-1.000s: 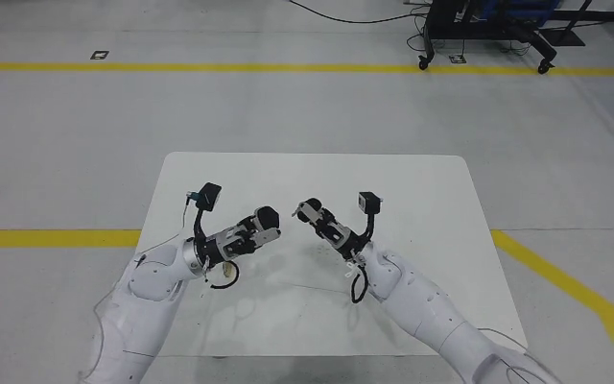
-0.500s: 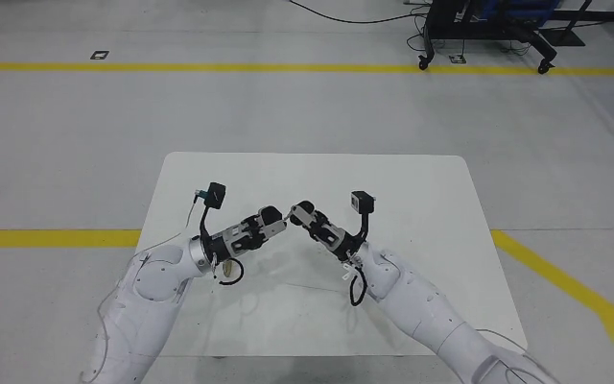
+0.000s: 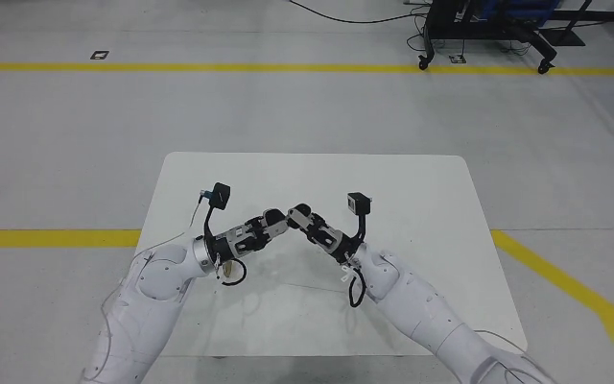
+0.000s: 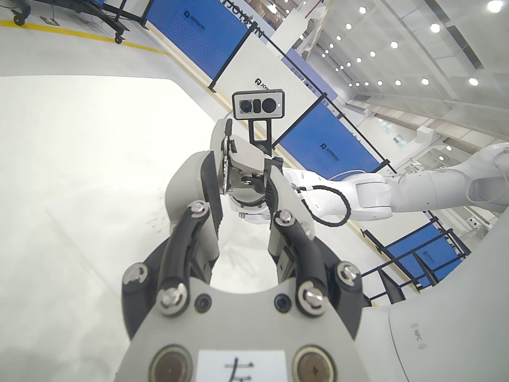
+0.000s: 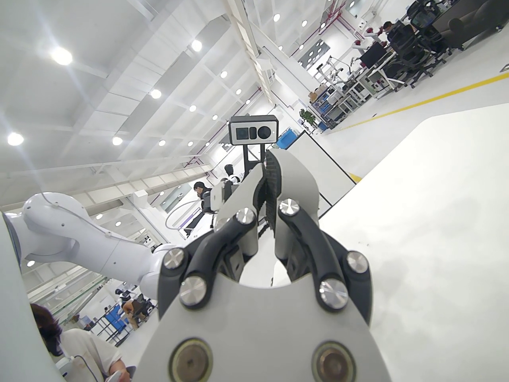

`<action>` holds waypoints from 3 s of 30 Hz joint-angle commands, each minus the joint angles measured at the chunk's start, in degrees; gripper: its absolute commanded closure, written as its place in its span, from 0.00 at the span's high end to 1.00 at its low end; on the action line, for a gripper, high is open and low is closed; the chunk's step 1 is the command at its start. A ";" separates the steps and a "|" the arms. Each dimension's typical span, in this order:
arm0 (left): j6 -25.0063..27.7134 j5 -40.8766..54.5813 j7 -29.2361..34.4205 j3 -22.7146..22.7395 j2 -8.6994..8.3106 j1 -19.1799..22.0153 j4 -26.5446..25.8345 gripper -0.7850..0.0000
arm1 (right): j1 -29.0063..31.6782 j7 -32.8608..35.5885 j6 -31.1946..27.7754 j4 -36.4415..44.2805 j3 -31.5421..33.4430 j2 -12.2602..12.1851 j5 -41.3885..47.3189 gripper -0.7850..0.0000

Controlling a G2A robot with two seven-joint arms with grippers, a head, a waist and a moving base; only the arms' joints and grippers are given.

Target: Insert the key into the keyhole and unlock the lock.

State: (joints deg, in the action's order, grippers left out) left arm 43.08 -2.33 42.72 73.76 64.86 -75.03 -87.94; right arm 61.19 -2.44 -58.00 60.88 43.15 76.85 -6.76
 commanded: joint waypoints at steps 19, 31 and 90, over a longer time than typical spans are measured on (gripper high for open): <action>-1.23 -1.15 -3.29 -0.55 -0.58 0.01 -0.07 0.00 | 0.13 1.71 0.00 0.05 1.55 0.37 -1.56 1.00; -0.65 0.50 -8.07 3.15 -1.05 -0.89 1.01 0.00 | 0.13 1.71 0.00 0.05 1.55 0.37 -1.56 1.00; 2.29 -8.02 13.12 -8.41 -4.61 6.61 -0.35 0.00 | 1.45 44.97 7.14 17.81 12.47 -10.60 -10.50 0.22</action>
State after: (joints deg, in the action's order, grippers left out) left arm 45.38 -10.35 55.94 65.44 60.30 -68.45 -88.29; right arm 62.71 42.59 -50.87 78.69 55.78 66.25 -17.30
